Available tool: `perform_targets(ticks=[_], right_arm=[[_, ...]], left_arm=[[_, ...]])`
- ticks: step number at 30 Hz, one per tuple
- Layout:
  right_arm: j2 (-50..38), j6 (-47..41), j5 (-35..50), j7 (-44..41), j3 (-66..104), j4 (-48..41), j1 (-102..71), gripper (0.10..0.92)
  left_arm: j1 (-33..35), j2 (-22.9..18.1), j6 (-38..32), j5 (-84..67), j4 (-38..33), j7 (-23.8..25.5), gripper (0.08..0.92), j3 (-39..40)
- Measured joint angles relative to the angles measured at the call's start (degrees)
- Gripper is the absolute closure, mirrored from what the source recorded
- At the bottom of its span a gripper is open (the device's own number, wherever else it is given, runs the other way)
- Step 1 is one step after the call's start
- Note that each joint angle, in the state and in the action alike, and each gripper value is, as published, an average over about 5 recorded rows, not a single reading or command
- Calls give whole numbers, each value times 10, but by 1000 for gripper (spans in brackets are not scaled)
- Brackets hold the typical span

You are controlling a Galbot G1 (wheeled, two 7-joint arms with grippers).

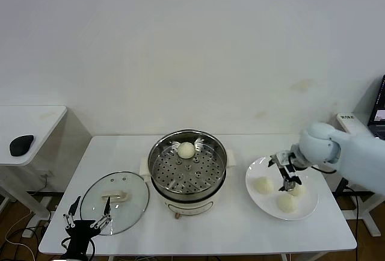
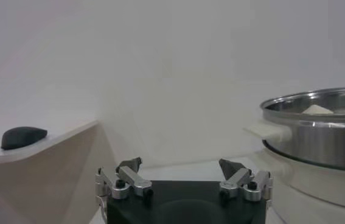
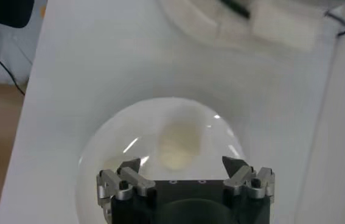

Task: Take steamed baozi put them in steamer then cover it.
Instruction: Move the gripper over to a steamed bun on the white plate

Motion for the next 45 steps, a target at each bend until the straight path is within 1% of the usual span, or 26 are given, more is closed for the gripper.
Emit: perform_targets(ticks=[16,23,35,42,45], right_arm=[[60,1,-30,24,102,-94,-127,211],[90,-3,-41,25,123,-127,-149,255],[114,-6,-56,17,140,-161,-165,417],[114,-8,-53,12,145,-161,-159,572],[110,-7,-48,9,142,-156,-147,589]], left_arm=[[0,-1,-4,-2,4,0,177,-5],[1,-2,-7,-3,8,-1,177,-9],[4,-4,-11,-10,13,1,177,-10],[4,-4,-11,-10,14,1,177,-10],[3,-5,-10,-10,13,1,177,-10]])
